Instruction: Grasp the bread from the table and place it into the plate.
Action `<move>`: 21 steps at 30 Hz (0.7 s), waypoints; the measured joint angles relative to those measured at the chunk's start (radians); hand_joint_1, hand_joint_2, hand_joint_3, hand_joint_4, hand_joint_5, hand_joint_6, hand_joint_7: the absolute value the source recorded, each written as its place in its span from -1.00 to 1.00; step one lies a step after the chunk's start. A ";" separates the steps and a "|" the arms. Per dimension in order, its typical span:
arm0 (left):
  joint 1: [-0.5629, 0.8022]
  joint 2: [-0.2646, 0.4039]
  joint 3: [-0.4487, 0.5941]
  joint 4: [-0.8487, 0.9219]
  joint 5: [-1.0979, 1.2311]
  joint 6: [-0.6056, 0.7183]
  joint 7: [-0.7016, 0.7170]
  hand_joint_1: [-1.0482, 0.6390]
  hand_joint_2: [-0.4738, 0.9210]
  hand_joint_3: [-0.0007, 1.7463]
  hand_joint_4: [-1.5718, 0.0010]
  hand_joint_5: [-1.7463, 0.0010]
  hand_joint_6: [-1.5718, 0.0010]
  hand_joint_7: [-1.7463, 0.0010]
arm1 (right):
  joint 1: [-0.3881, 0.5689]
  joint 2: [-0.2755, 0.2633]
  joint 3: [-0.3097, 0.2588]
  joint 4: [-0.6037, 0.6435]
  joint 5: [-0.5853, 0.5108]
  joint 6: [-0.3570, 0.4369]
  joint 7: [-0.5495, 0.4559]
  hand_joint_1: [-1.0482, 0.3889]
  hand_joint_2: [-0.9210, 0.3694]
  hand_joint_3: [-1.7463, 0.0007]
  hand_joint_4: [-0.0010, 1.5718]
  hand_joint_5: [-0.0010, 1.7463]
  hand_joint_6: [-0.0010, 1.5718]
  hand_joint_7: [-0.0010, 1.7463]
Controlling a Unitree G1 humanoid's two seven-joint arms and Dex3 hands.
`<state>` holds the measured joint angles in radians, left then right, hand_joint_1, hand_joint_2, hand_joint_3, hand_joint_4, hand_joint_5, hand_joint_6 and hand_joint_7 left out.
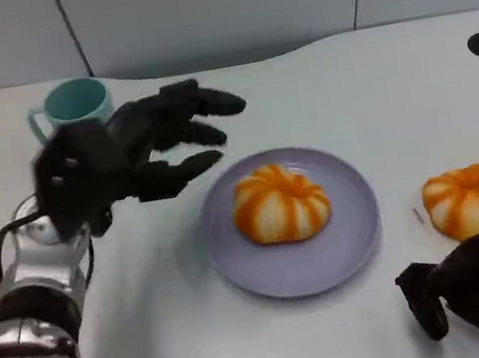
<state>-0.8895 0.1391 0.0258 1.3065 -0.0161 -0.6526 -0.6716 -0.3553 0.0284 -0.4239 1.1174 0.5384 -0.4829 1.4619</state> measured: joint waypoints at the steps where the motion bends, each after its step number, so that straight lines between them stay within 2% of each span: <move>1: 0.010 -0.006 0.047 0.000 -0.061 0.058 -0.082 -1.00 1.00 -0.75 -0.32 0.83 -0.13 0.90 | 0.000 0.004 -0.001 -0.002 0.001 0.000 0.001 -0.11 -0.95 0.99 0.06 1.00 0.51 -0.99; 2: 0.023 -0.012 0.100 -0.001 -0.126 0.128 -0.169 -1.00 1.00 -0.65 -0.39 0.89 -0.16 0.94 | 0.000 0.010 -0.006 -0.004 0.006 0.000 0.003 -0.16 -0.96 0.99 0.06 1.00 0.65 -0.91; 4: 0.068 -0.016 0.198 -0.014 -0.247 0.243 -0.324 -1.00 1.00 -0.61 -0.48 0.93 -0.20 0.96 | -0.003 0.017 -0.024 -0.001 0.023 -0.003 0.005 -0.15 -0.94 1.00 0.07 1.00 0.71 -0.87; 5: 0.096 -0.016 0.227 -0.021 -0.277 0.270 -0.361 -1.00 1.00 -0.60 -0.52 0.94 -0.22 0.96 | -0.005 0.015 -0.029 0.004 0.025 -0.004 0.005 -0.14 -0.94 1.00 0.07 1.00 0.60 -0.62; 6: 0.124 -0.016 0.253 -0.029 -0.302 0.290 -0.383 -1.00 1.00 -0.59 -0.55 0.94 -0.24 0.96 | -0.006 0.011 -0.031 0.009 0.027 -0.002 0.008 -0.12 -0.94 1.00 0.08 1.00 0.35 -0.14; 7: 0.155 -0.015 0.274 -0.033 -0.322 0.308 -0.396 -1.00 1.00 -0.57 -0.59 0.94 -0.26 0.96 | -0.008 0.007 -0.033 0.012 0.028 0.003 0.014 -0.11 -0.93 1.00 0.09 1.00 0.24 0.08; 9: 0.207 -0.016 0.310 -0.042 -0.346 0.328 -0.399 -1.00 1.00 -0.56 -0.62 0.94 -0.28 0.96 | -0.019 0.006 -0.041 0.015 0.040 0.017 0.035 -0.11 -0.92 1.00 0.10 1.00 0.15 0.25; 10: 0.226 -0.019 0.321 -0.046 -0.357 0.333 -0.399 -1.00 1.00 -0.58 -0.68 0.94 -0.35 0.95 | -0.025 0.006 -0.047 0.016 0.043 0.018 0.044 -0.18 -0.91 1.00 0.11 1.00 0.22 0.03; 11: 0.240 -0.022 0.334 -0.051 -0.370 0.344 -0.399 -1.00 1.00 -0.59 -0.72 0.93 -0.39 0.94 | -0.030 0.006 -0.048 0.017 0.042 0.012 0.043 -0.19 -0.90 1.00 0.11 1.00 0.26 -0.07; 14: 0.273 -0.030 0.374 -0.054 -0.401 0.384 -0.391 -1.00 1.00 -0.56 -0.95 0.91 -0.67 0.93 | -0.036 0.003 -0.048 0.027 0.020 -0.064 0.000 -0.22 -0.92 1.00 0.10 1.00 0.26 -0.02; 16: 0.300 -0.043 0.387 -0.055 -0.403 0.384 -0.355 -1.00 1.00 -0.55 -0.99 0.68 -0.90 0.92 | -0.035 -0.014 -0.037 0.034 -0.006 -0.091 -0.028 -0.23 -0.95 0.99 0.03 1.00 0.22 -0.09; 17: 0.315 -0.049 0.390 -0.055 -0.403 0.377 -0.336 -1.00 1.00 -0.56 -0.99 0.62 -0.95 0.92 | -0.035 -0.028 -0.028 0.035 -0.020 -0.090 -0.035 -0.22 -0.95 0.99 0.00 1.00 0.23 -0.18; 19: 0.336 -0.059 0.398 -0.055 -0.403 0.368 -0.311 -1.00 1.00 -0.58 -1.00 0.48 -0.99 0.83 | -0.036 -0.049 -0.022 0.035 -0.024 -0.067 -0.037 -0.13 -0.89 1.00 -0.02 0.99 0.40 -0.68; 21: 0.338 -0.061 0.408 -0.054 -0.404 0.370 -0.298 -1.00 1.00 -0.60 -1.00 0.41 -1.00 0.76 | -0.036 -0.062 -0.016 0.036 -0.024 -0.018 -0.037 -0.12 -0.89 1.00 -0.02 0.96 0.46 -0.85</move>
<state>-0.5511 0.0786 0.4336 1.2523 -0.4205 -0.2823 -0.9697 -0.3909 -0.0331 -0.4395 1.1532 0.5145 -0.5005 1.4248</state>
